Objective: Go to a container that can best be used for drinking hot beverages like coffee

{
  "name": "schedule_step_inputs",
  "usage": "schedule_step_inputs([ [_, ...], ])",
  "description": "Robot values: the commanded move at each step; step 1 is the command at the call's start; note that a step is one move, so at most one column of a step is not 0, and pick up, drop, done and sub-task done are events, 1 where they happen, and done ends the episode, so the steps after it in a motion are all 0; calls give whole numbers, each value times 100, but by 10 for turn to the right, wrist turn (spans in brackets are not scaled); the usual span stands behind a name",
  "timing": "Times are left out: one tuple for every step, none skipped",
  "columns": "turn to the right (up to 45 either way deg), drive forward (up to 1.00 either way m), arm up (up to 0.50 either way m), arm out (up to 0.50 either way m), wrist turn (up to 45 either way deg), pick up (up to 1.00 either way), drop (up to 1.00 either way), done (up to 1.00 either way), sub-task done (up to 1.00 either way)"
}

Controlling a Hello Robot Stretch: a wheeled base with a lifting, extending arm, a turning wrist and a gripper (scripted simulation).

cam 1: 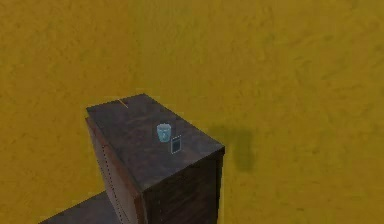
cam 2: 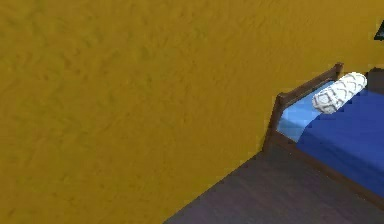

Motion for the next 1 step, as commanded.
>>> schedule_step_inputs([
  [0, 0, 0, 0, 0, 0, 0, 100, 0],
])
